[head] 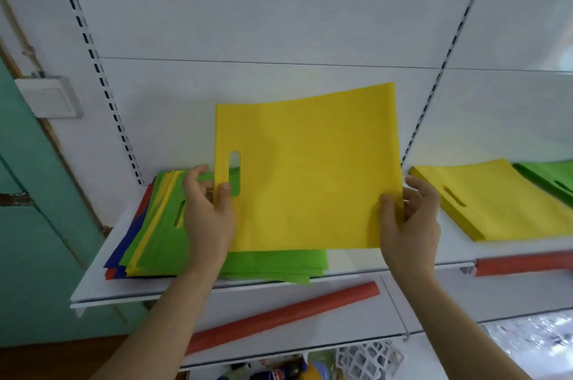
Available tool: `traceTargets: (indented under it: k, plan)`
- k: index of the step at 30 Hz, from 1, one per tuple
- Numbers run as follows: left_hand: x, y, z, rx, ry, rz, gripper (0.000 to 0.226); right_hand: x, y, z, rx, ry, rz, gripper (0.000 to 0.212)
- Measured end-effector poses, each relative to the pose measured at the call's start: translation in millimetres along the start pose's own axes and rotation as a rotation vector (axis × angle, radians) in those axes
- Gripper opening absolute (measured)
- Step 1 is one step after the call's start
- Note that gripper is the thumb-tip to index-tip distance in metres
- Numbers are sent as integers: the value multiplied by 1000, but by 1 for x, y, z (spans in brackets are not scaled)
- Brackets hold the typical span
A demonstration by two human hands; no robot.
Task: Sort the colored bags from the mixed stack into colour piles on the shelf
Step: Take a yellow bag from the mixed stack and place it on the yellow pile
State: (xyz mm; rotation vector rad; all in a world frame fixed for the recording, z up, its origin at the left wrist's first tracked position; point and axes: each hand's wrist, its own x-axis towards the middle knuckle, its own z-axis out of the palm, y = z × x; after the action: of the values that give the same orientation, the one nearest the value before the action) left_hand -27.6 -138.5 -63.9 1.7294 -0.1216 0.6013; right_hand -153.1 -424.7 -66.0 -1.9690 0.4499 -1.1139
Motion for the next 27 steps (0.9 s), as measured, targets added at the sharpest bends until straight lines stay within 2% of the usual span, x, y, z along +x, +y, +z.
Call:
traceTargets:
  k: [5, 10, 15, 22, 27]
  plan:
    - [-37, 13, 60, 24, -132, 41, 9, 1, 33, -66, -242, 27, -84, 20]
    - [-84, 42, 120, 54, -295, 137, 18, 7, 69, -139, -350, 80, -20, 23]
    - [-134, 78, 184, 94, -461, 242, 33, 19, 111, -216, -419, 63, 14, 42]
    - [-224, 128, 277, 89, -446, 205, 28, 54, 186, -330, -450, 71, 44, 42]
    - [-253, 150, 322, 137, -447, 216, 26, 81, 230, -366, -443, 21, 60, 48]
